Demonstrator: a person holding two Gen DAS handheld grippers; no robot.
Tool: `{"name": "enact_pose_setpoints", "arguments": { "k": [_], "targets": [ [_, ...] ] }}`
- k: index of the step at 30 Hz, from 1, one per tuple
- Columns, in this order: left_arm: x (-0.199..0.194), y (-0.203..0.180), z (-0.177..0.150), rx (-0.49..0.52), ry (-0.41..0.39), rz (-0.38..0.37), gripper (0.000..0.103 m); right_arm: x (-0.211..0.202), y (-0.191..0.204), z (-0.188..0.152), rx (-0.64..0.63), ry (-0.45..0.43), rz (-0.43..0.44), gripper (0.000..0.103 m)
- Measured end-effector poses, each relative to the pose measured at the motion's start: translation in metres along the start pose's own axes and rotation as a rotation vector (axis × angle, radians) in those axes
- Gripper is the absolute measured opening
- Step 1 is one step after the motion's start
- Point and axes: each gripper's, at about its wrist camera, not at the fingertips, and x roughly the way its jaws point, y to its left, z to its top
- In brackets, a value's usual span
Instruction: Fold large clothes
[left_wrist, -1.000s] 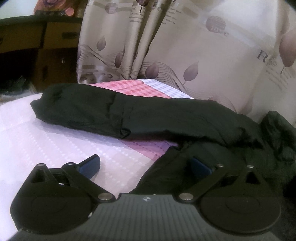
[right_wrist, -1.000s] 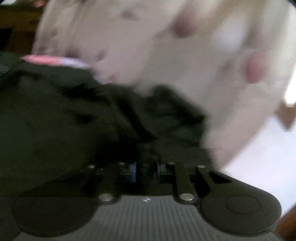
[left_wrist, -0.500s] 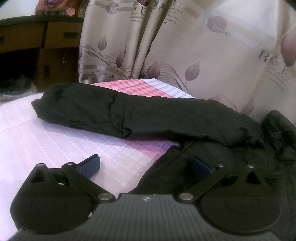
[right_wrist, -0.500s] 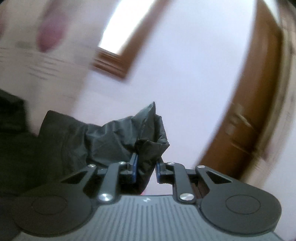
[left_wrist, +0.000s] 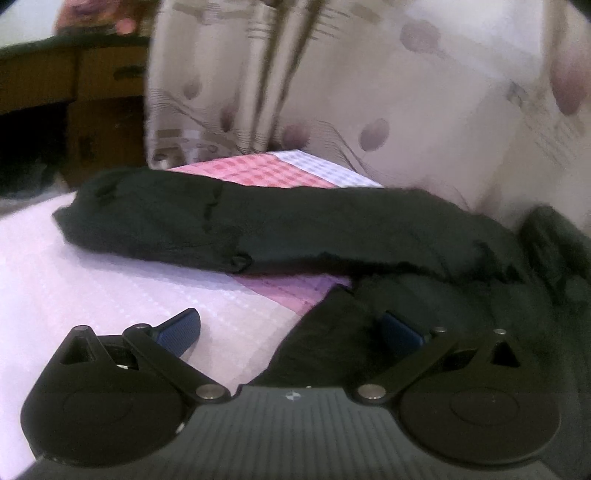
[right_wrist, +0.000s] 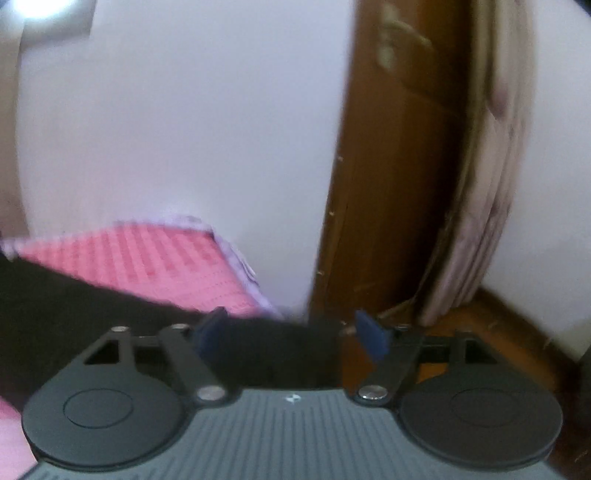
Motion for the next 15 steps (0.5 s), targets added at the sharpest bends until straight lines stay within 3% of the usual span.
{"name": "enact_pose_setpoints", "arguments": {
  "k": [3,5,7,10,12,15],
  "targets": [
    [-0.016,0.006,0.011,0.062,0.007,-0.050,0.101,-0.046,0.002,-0.014,0.059,-0.079,0.119,0.077],
    [-0.029,0.017,0.021,0.116,-0.010,-0.086,0.102,-0.081,0.010,-0.025,0.060,-0.078,0.294,0.081],
    [-0.031,0.026,0.028,0.193,0.012,-0.100,0.103,-0.113,0.022,-0.043,0.027,-0.007,0.505,0.082],
    [-0.021,0.044,0.027,0.248,0.104,-0.120,0.098,-0.152,0.046,-0.084,0.005,0.132,0.742,0.083],
    [-0.013,0.053,0.024,0.253,0.162,-0.169,0.097,-0.168,0.064,-0.113,-0.005,0.217,0.799,0.083],
    [-0.005,0.059,0.019,0.200,0.215,-0.243,0.095,-0.173,0.085,-0.143,0.003,0.288,0.819,0.084]
  ]
}}
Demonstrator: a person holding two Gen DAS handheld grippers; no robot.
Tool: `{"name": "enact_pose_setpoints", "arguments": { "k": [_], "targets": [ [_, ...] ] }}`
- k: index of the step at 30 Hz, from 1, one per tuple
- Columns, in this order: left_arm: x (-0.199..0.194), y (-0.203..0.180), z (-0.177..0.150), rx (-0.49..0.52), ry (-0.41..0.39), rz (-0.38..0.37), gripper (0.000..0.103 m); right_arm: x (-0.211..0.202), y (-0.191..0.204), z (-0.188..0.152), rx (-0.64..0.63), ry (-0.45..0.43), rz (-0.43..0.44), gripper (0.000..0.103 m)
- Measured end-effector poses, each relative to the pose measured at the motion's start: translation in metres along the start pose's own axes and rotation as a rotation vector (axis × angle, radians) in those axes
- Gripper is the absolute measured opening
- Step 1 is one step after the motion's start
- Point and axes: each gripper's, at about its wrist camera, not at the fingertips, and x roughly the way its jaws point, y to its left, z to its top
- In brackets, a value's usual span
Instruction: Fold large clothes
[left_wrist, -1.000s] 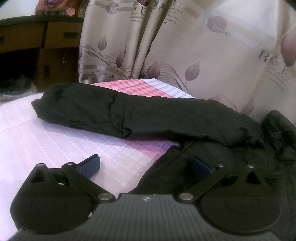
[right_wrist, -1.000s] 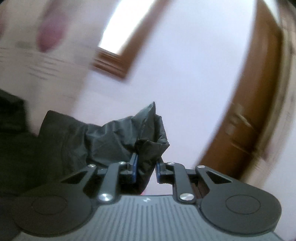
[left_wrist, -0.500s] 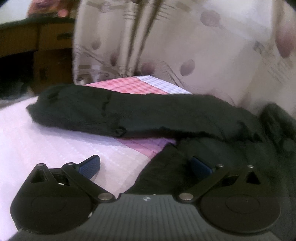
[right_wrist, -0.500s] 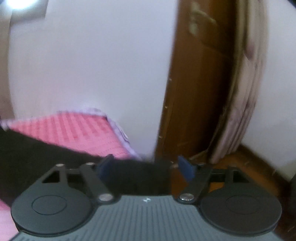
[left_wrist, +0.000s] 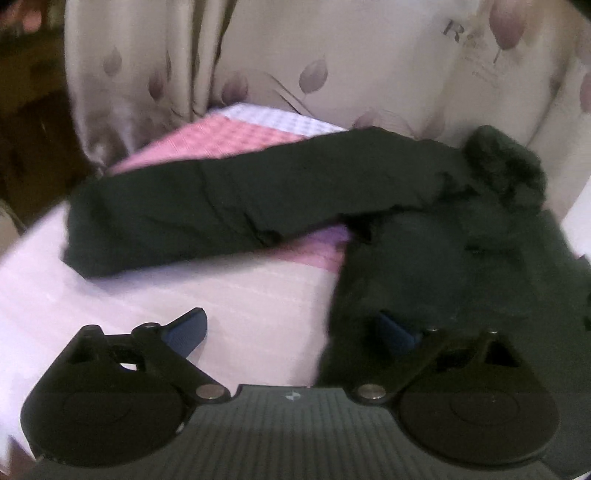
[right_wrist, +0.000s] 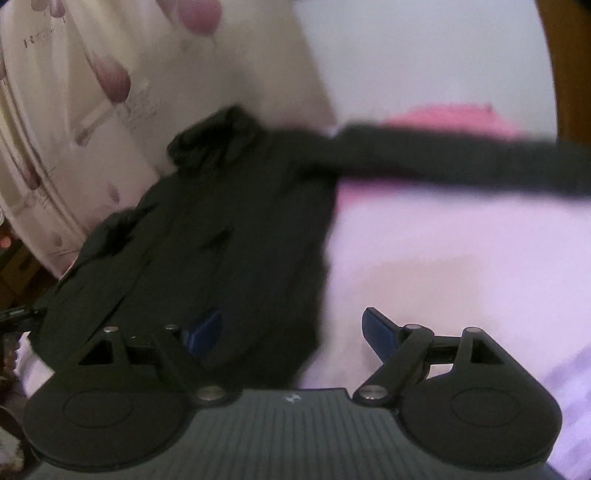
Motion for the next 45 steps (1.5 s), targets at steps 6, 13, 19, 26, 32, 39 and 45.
{"name": "enact_pose_setpoints", "arguments": {
  "k": [6,13,19,26,32,39,45],
  "targets": [
    [0.000,-0.035,-0.014,0.165,0.013,-0.079,0.019,0.017,0.020,-0.017,0.039,0.028,0.053,0.075],
    [-0.049,-0.047,-0.039,0.145,-0.020,-0.085,0.010,0.008,0.023,-0.005,-0.010,0.016,-0.008,0.017],
    [-0.095,-0.044,-0.082,0.171,-0.002,-0.107,0.010,-0.023,0.011,-0.003,0.021,0.007,-0.015,0.016],
    [-0.109,-0.033,-0.101,0.140,-0.003,-0.114,0.011,-0.029,-0.005,-0.035,0.124,0.053,-0.003,0.015],
    [-0.121,-0.034,-0.094,0.172,-0.029,-0.095,0.013,-0.036,-0.015,-0.038,0.200,0.043,0.043,0.018],
    [-0.162,-0.050,-0.074,0.189,-0.237,-0.059,0.081,-0.076,-0.049,-0.017,0.336,-0.174,0.093,0.080],
    [-0.142,-0.095,-0.046,0.159,-0.381,-0.073,0.103,-0.074,-0.127,0.016,0.618,-0.354,0.084,0.080]
  ]
}}
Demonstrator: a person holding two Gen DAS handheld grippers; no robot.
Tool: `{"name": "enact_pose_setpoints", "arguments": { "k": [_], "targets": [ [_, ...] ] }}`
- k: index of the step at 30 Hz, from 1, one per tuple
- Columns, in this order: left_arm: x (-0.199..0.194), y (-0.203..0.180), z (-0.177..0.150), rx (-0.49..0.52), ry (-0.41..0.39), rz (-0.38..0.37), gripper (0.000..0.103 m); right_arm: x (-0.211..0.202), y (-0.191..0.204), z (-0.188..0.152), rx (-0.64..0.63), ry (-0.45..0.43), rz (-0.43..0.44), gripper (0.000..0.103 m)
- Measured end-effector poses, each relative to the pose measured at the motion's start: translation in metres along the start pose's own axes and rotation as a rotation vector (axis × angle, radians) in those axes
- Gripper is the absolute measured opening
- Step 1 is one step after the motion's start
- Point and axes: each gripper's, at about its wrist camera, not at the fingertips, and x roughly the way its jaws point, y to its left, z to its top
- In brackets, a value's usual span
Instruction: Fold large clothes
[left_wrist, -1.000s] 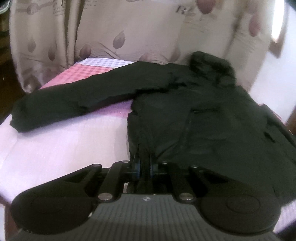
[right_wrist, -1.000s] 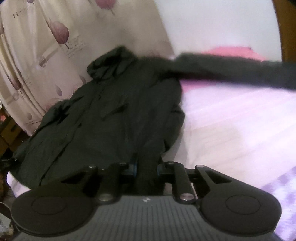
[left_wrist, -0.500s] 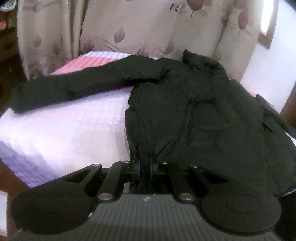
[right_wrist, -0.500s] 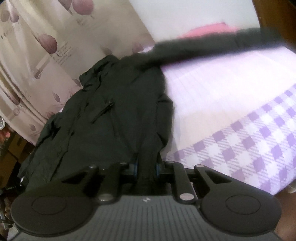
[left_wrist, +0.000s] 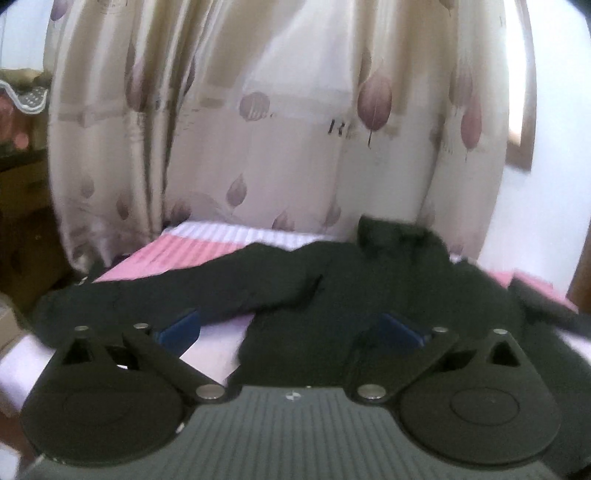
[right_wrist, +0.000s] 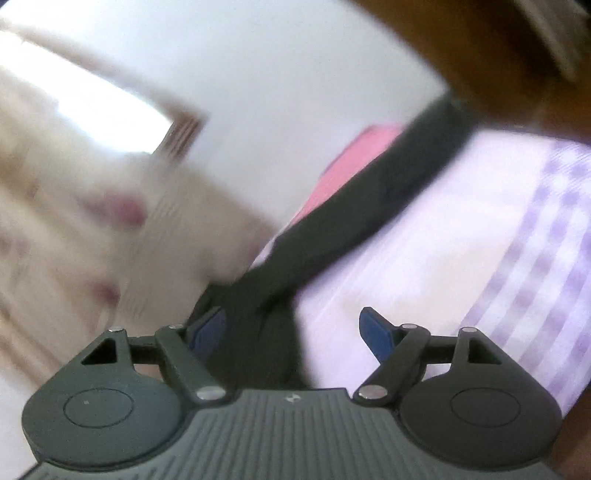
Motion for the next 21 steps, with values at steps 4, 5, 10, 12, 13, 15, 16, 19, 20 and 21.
{"name": "enact_pose_setpoints", "arguments": {
  "k": [4,5,10,12,13,15,16,19,20,21],
  "targets": [
    [0.047,-0.025,0.002,-0.040,-0.048,0.006,0.103,0.031,-0.039,0.045,0.127,-0.066,-0.076,0.080],
    [0.060,-0.032,0.001,-0.036,-0.049,0.011,0.103,0.038,-0.046,0.055,0.140,-0.078,-0.091,0.080],
    [0.123,-0.044,-0.010,-0.072,0.002,0.053,0.103,0.071,-0.077,0.096,0.245,-0.142,-0.152,0.078],
    [0.141,-0.041,-0.016,-0.105,0.016,0.080,0.103,0.079,-0.078,0.105,0.238,-0.173,-0.161,0.078],
    [0.149,-0.038,-0.019,-0.121,0.030,0.096,0.103,0.085,-0.078,0.111,0.233,-0.176,-0.165,0.078],
    [0.159,-0.032,-0.026,-0.144,0.046,0.112,0.103,0.096,-0.080,0.118,0.238,-0.183,-0.181,0.079],
    [0.163,-0.028,-0.031,-0.161,0.060,0.117,0.102,0.099,-0.079,0.121,0.234,-0.194,-0.188,0.079],
    [0.164,-0.020,-0.036,-0.215,0.076,0.094,0.102,0.106,-0.082,0.125,0.229,-0.218,-0.230,0.078],
    [0.163,-0.019,-0.036,-0.218,0.071,0.089,0.102,0.106,-0.079,0.125,0.222,-0.225,-0.255,0.078],
    [0.163,-0.018,-0.037,-0.220,0.068,0.088,0.102,0.110,-0.077,0.126,0.209,-0.223,-0.293,0.078]
  ]
}}
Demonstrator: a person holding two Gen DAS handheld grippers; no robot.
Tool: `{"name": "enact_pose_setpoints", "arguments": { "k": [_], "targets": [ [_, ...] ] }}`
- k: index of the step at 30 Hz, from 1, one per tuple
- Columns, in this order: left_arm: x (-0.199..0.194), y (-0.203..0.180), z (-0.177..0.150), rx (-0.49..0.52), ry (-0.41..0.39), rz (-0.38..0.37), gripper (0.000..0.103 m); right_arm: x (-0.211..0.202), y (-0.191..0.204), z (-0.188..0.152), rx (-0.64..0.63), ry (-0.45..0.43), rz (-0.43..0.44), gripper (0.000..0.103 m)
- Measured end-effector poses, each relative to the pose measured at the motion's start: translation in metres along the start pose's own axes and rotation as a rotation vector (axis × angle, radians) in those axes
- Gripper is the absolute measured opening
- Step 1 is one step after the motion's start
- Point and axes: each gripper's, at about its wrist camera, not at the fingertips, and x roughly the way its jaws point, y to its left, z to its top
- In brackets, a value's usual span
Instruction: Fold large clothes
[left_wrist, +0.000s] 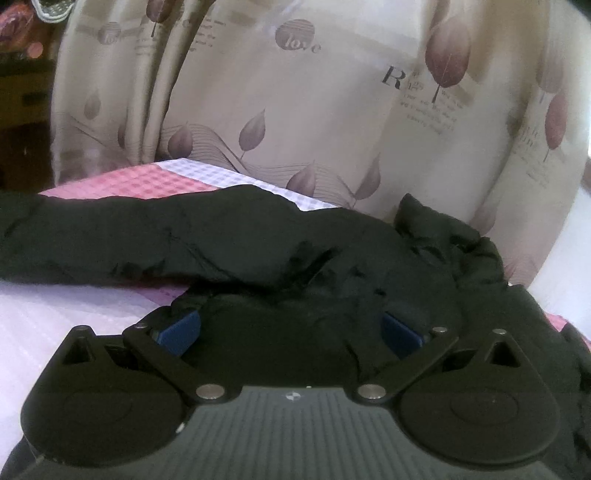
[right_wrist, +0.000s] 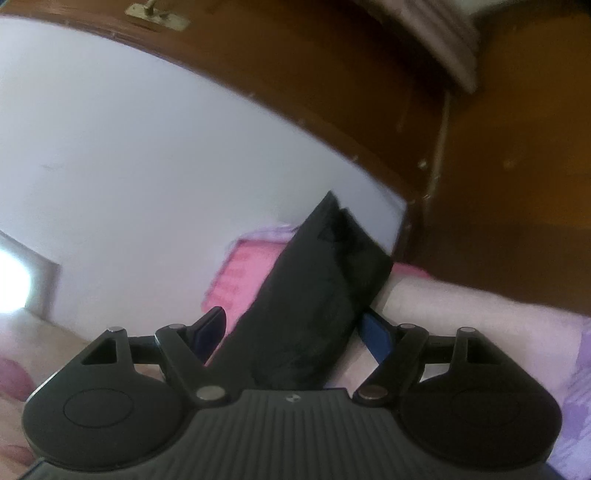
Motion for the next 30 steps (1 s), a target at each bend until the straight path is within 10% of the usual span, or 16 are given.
{"name": "enact_pose_setpoints", "arguments": {
  "k": [3,6,8,18,30],
  "targets": [
    [0.000,-0.001,-0.001,0.005,0.003,0.000,0.103,0.011,0.011,-0.002,-0.062,-0.010,-0.052,0.073],
    [0.001,0.000,-0.002,-0.002,0.012,-0.001,0.103,0.022,0.017,-0.003,-0.148,0.029,-0.105,0.026],
    [0.004,-0.001,-0.002,-0.007,0.021,-0.003,0.103,0.025,0.010,0.006,-0.075,0.051,-0.109,0.012],
    [0.003,0.010,-0.002,-0.082,0.008,-0.049,0.103,-0.013,0.190,-0.012,-0.187,-0.005,0.276,0.011],
    [-0.001,0.022,-0.002,-0.161,-0.016,-0.098,0.103,0.023,0.362,-0.272,-0.482,0.374,0.654,0.011]
  ]
}}
